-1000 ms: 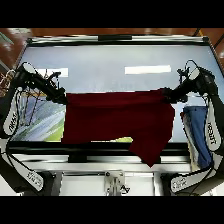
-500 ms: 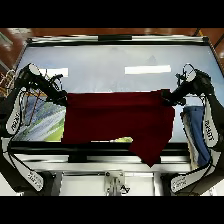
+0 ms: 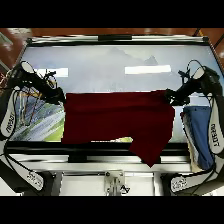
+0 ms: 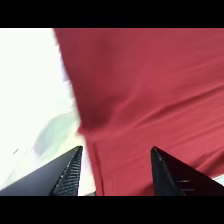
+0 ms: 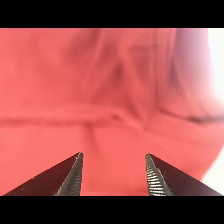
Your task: Fold the shirts.
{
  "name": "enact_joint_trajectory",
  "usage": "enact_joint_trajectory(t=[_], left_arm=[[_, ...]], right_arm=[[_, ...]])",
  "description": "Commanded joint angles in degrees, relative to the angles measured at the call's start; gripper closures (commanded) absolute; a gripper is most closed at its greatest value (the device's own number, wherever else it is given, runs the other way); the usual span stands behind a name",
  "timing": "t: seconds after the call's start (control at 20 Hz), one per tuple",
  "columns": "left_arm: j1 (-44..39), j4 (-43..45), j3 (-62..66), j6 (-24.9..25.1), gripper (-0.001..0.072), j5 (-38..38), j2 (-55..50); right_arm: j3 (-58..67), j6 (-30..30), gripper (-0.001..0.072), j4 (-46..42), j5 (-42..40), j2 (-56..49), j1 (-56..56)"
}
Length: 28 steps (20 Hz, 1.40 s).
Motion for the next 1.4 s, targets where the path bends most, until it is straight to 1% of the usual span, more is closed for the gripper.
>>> enact_joint_trajectory(t=[0.0,0.1,0.15,0.2,0.25,0.3,0.35,0.4,0.5,0.65,0.7,0.8,0.9,0.95,1.05,1.2,1.35], left_arm=[[4.07,0.26,-0.2,-1.75,0.0194,-4.24,6.03],[6.64,0.07,-4.33,-1.25,0.0194,-5.31,11.08],[8.07,-1.01,-9.99,0.33,0.0193,-4.87,14.69],[9.4,-2.6,-17.49,3.04,0.0191,-3.52,18.45],[11.02,-3.54,-27.34,3.48,0.0137,-0.55,22.67],[12.76,-5.07,-37.64,5.03,0.0065,3.34,26.64],[14.45,-6.49,-46.03,7.32,0.0032,6.56,29.62],[16.22,-7.87,-53.2,10.71,0.0032,8.92,32.0],[18.93,-8.41,-61.33,16.59,0.0033,11.43,34.14],[19.63,-8.92,-65.59,22.73,0.0043,14.69,34.23],[19.5,-10.67,-66.29,25.05,0.0047,16.44,34.23],[19.32,-14.69,-66.86,27.47,0.0051,20.41,33.9],[19.32,-19.58,-66.86,30.21,0.0051,21.57,32.7],[19.15,-21.0,-66.86,30.95,0.0052,21.4,31.98],[17.92,-21.0,-66.88,32.17,0.0104,21.31,30.73],[17.16,-20.09,-66.84,33.35,0.0103,20.79,29.53],[17.16,-13.88,-66.84,33.29,0.0101,18.25,29.31]], right_arm=[[0.0,-4.59,0.0198,-5.66,5.14,8.52,-3.19],[-0.35,-6.58,0.0198,-7.69,10.21,12.46,-7.13],[-1.99,-6.88,0.0198,-6.97,11.37,14.38,-9.51],[-4.96,-6.71,0.0198,-4.85,10.58,16.65,-12.41],[-8.5,-6.73,0.0198,-2.27,9.66,18.86,-14.99],[-12.15,-7.08,0.0198,0.11,8.48,20.85,-17.05],[-15.06,-7.32,0.0198,1.66,7.67,22.34,-18.32],[-17.33,-7.52,0.0198,2.4,7.26,23.37,-18.99],[-19.3,-7.87,0.0198,2.38,7.67,23.89,-18.99],[-19.34,-7.76,0.0198,4.04,7.28,23.85,-18.4],[-19.34,-7.41,0.0198,5.03,7.1,23.85,-18.43],[-19.34,-6.8,0.0199,5.14,7.04,23.85,-18.43],[-19.34,-6.25,0.0198,5.09,7.13,23.85,-18.43],[-19.34,-5.77,0.0198,5.09,7.13,23.85,-18.43],[-19.34,-5.18,0.0198,5.11,7.23,23.85,-18.43],[-19.34,-4.98,0.0198,5.09,8.09,23.85,-18.43],[-19.34,-5.01,0.0198,5.01,8.52,23.85,-18.43]])
